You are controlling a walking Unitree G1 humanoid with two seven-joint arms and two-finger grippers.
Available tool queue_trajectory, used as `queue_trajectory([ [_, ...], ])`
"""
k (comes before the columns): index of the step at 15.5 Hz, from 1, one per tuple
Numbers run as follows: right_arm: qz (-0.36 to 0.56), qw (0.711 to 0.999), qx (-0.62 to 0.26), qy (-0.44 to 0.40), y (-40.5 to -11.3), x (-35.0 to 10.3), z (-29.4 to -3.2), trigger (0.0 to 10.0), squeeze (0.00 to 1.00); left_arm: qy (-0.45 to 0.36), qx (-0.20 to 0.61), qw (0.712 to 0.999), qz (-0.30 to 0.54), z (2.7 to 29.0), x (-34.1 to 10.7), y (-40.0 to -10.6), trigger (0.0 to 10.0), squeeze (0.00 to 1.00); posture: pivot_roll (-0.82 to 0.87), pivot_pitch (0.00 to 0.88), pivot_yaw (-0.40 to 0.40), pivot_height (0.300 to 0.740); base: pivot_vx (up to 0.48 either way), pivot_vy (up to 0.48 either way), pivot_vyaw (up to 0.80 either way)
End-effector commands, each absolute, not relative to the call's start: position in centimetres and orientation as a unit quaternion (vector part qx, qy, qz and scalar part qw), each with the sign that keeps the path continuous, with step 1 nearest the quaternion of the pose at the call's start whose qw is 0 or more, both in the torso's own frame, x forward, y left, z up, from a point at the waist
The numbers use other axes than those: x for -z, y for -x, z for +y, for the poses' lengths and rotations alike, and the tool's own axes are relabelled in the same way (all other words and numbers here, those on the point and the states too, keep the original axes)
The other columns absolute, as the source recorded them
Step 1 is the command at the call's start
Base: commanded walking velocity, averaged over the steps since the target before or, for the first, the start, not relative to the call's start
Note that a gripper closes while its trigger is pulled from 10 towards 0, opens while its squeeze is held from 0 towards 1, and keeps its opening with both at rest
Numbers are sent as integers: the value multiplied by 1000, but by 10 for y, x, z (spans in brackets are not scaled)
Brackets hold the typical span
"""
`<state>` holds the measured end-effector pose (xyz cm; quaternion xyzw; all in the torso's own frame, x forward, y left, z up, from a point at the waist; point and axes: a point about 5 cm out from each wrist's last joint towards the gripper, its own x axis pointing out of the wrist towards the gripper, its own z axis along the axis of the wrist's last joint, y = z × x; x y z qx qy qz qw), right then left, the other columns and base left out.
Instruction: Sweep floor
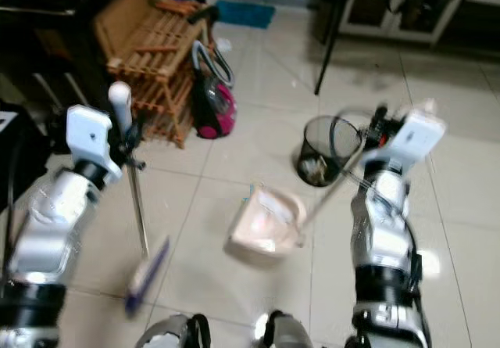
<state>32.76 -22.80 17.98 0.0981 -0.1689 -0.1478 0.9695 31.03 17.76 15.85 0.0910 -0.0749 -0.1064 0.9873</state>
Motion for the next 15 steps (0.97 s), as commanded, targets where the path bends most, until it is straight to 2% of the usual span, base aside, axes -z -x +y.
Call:
queue_trajectory([
  [1, -199, 963, 144, -108, -328, -201, -232, 10000, 0, -101, 96, 986, -95, 176, -165, -308, 10000, 0, -27, 28, 28, 740, 0, 0, 0],
  [4, -222, 955, 146, -131, -334, -243, -235, 10000, 0, -107, 95, 983, -118, 161, -153, -296, 10000, 0, -26, 14, 42, 740, 0, 0, 0],
  [8, -241, 940, 185, -153, -334, -263, -246, 10000, 0, -121, 99, 979, -135, 156, -157, -294, 10000, 0, -30, 15, 40, 740, 375, 0, 0],
  [15, -260, 933, 187, -167, -335, -279, -246, 10000, 0, -129, 94, 978, -135, 155, -154, -294, 10000, 0, -28, 12, 38, 740, 480, 0, -725],
])
